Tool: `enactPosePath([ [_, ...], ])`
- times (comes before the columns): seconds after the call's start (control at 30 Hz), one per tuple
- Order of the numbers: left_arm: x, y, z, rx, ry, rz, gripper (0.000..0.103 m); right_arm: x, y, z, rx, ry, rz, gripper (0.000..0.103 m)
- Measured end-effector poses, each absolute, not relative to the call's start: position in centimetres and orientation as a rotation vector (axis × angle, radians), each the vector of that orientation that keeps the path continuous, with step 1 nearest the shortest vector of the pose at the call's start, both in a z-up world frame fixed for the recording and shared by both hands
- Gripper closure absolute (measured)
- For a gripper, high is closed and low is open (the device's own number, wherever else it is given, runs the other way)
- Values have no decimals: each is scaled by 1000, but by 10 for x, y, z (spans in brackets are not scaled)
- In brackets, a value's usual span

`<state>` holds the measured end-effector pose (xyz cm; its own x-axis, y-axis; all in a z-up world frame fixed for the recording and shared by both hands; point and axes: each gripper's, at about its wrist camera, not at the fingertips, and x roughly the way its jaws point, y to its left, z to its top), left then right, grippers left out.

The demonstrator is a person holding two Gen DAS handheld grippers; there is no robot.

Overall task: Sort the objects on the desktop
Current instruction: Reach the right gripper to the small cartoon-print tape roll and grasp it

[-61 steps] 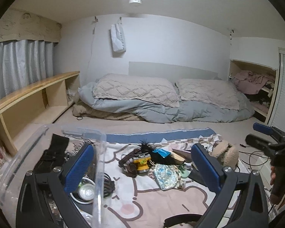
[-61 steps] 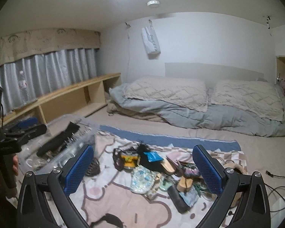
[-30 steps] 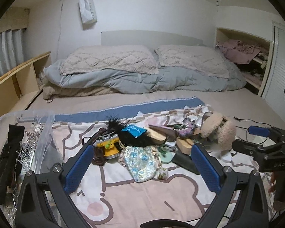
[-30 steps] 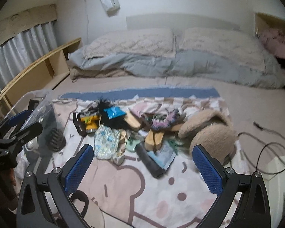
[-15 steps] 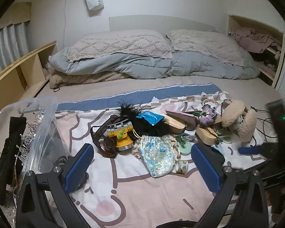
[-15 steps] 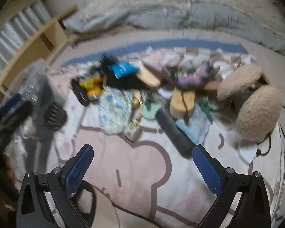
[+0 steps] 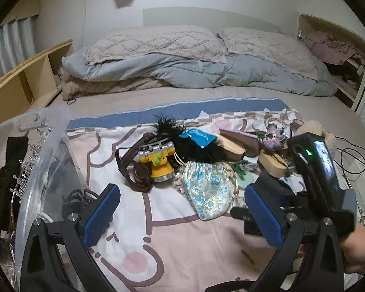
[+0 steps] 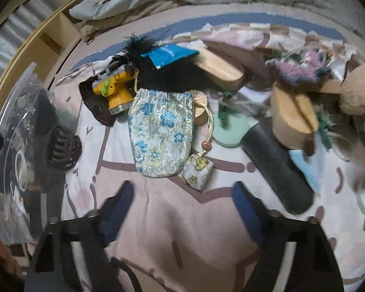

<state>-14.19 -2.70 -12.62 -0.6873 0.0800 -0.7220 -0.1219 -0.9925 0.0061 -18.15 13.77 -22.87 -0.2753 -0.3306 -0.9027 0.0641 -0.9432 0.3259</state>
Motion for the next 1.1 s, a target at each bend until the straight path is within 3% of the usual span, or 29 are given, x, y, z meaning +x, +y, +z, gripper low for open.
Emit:
enactPosePath([
  [0.1,-146,-33,-134,-1232,50,2751,0,-187,135,-242,1769,-318,-2272,46],
  [0.17,-149,-36,-139,-1263,33,2736,0,-189,135,-249,1786,-338,-2243,61],
  [0.3,-155,-41,-148,-1312,-2,2714,0,-193,142,-249,1767,-368,-2268,80],
  [0.7,-168,-63,-165,-1441,-194,2692,0,-207,144,-246,1660,-364,-2334,79],
  [1.1,-183,-60,-173,-1459,-228,2684,2,-186,118,-236,1611,-316,-2157,80],
])
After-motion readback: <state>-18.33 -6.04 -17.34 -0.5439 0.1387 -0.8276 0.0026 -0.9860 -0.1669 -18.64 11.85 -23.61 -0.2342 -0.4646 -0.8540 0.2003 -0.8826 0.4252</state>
